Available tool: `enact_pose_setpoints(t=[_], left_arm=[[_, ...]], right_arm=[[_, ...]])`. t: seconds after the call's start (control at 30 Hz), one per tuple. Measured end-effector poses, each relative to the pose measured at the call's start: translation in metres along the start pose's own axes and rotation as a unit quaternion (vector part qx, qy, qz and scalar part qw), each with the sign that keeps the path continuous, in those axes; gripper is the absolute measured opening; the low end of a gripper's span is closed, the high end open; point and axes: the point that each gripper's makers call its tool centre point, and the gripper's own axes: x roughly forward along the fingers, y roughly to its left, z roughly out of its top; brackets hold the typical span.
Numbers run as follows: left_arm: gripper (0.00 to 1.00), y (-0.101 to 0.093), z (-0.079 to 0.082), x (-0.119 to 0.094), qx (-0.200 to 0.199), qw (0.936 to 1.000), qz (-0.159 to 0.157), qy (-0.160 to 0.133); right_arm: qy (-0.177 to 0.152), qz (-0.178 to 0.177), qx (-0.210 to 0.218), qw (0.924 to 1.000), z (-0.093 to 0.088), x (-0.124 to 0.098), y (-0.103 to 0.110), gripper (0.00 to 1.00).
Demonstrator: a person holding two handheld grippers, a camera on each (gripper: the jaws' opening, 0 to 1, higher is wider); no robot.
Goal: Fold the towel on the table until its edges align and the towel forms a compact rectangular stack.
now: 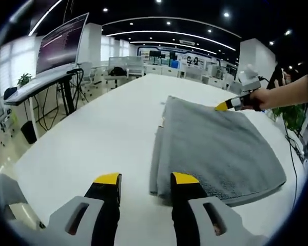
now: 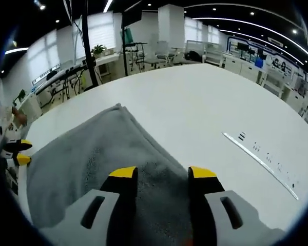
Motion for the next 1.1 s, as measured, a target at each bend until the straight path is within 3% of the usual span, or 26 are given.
enact_pose_setpoints(t=[0.1,0.2,0.3,0.77,0.93,1.1], left_arm=[[0.43,0.001,0.002,-0.001,-0.003,1.0000,0.002,-0.001],[0.43,0.000,0.002,-0.004,0.000,1.0000,0.008,0.001],[0.43,-0.003,0.006,-0.005,0.009,0.9999,0.005,-0.001],[0.38,-0.003,0.004,0.001,0.023,0.9997,-0.004,0.011],[0.37,-0.002,-0.008,0.003,0.020,0.9995,-0.002,0.025],[0.36,-0.003,-0.009,0.005,0.013,0.9997,-0.002,0.022]], right_arm=[[0.011,-0.018,0.003,0.9998,-0.013,-0.012,-0.016,0.39],[0.020,-0.046,0.045,0.9977,-0.027,-0.027,-0.035,0.39],[0.019,-0.051,0.049,0.9973,-0.035,-0.036,-0.046,0.38],[0.028,-0.077,0.067,0.9944,-0.059,-0.066,-0.071,0.37],[0.026,-0.086,0.092,0.9917,-0.072,-0.071,-0.076,0.37],[0.018,-0.098,0.111,0.9888,-0.076,-0.074,-0.078,0.39]])
